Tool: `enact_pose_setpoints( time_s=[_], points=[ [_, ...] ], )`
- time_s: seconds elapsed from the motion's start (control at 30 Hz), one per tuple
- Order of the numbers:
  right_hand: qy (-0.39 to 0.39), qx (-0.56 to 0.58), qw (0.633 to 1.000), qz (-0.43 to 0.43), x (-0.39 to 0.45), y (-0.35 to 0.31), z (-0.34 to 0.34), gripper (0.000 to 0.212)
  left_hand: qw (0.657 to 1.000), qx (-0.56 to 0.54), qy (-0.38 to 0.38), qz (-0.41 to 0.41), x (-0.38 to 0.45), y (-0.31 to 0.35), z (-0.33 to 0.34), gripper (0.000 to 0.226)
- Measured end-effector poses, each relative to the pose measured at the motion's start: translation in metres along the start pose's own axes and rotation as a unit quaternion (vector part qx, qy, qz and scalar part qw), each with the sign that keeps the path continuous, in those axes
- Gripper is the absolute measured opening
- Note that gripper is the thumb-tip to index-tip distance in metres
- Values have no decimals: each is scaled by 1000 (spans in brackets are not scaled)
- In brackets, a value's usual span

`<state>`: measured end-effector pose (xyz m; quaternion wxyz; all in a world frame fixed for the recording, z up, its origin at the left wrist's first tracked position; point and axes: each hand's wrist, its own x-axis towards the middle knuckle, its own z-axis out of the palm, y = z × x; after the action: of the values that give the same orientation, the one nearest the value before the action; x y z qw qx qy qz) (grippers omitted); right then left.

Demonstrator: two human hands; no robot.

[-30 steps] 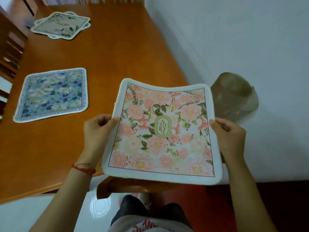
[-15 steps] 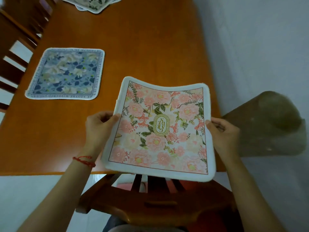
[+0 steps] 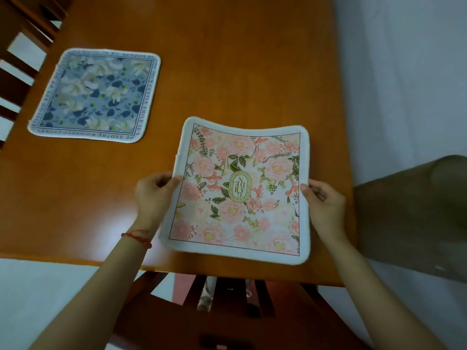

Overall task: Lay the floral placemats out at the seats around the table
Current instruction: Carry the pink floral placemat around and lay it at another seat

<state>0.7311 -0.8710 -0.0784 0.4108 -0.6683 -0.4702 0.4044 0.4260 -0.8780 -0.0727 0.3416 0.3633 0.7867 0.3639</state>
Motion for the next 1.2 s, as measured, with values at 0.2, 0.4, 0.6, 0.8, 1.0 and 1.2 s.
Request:
enact_pose_setpoints(
  time_s=[0.2,0.4,0.6,0.8,1.0,1.2],
  points=[
    [-8,3,1000,25,10,21,19,13,999,21,12,-21,9,-17,5,14],
    [-1,-38,998,48,20,34,27,14,998,36,12,-56,19,-27,4,18],
    [-3,-133,991,30,28,32,22,23,996,61,-4,-67,22,-32,0,21],
    [-29,-229,971,-55,50,15,28,26,995,102,-10,0,2,-29,-2,29],
    [-85,-260,954,-124,87,-13,60,28,996,86,-1,-13,-25,-23,1,37],
    [-167,-278,934,-151,120,-27,92,32,995,31,18,-92,-47,-30,-1,38]
  ],
)
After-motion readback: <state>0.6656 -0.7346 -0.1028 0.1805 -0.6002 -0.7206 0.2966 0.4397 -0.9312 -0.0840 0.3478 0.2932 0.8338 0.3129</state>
